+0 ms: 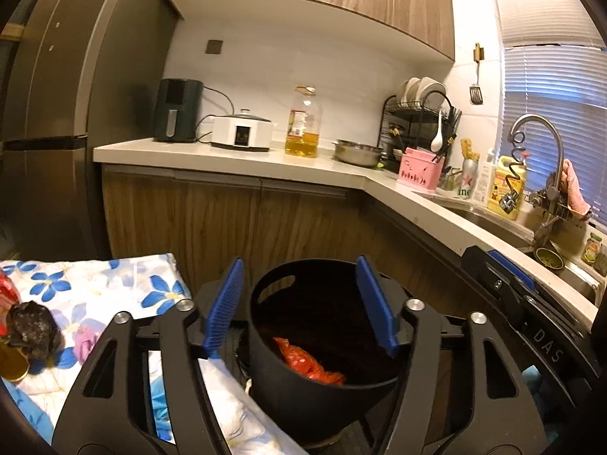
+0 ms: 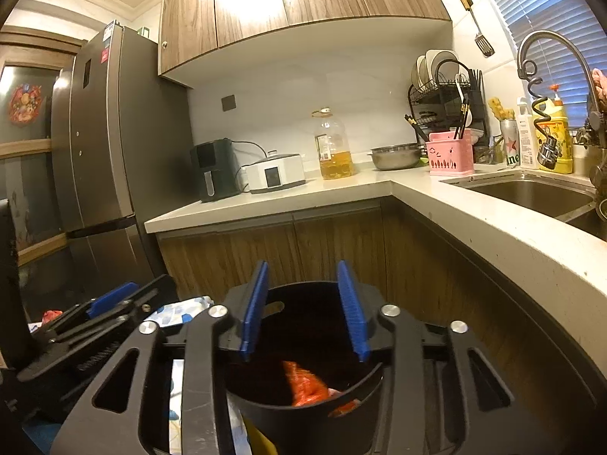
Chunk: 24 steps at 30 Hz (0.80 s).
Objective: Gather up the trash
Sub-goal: 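Move both open tools back over the remaining trash on the table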
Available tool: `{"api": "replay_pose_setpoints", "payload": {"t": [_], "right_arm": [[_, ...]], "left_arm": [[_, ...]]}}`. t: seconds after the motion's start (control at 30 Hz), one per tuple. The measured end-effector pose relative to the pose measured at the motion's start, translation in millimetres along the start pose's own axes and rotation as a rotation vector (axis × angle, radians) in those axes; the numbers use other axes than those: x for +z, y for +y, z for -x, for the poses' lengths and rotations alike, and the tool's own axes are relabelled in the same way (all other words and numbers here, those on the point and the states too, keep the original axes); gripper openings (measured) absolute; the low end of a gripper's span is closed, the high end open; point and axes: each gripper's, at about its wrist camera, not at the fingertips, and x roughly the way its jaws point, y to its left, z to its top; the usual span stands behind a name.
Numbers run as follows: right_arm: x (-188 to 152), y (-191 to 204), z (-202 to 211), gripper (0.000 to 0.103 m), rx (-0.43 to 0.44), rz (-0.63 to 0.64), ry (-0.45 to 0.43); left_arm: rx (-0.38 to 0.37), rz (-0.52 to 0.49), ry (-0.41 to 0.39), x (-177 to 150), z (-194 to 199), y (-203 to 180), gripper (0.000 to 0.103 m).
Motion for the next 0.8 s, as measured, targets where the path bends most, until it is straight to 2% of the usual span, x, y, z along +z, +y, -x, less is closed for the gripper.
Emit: {"api": "replay_pose_setpoints", "payload": {"t": [0.27,0.33,0.43,0.6,0.8], "right_arm": [[-9,5,17,0.068,-0.001,-0.013,0.006],[-11,9,23,0.077,-0.004,-0.01,0.005],[-15,15,31,0.085,0.0,-0.005,0.006],[-21,26,40,0.087,0.014,-0.005,0.023],[-32,46,46,0.087,0.042,0.011,0.049]], "left_arm": [[0.056,0.04,-0.007,-12,37,19,0.083],[0.081,0.046,-0.011,-17,48,24,0.086],[0.115,0.052,-0.011,-24,64,34,0.088],[0.167,0.091,0.0,-35,88,51,0.093],[0.255,0.12,-0.023,-47,123,74,0.096]]}}
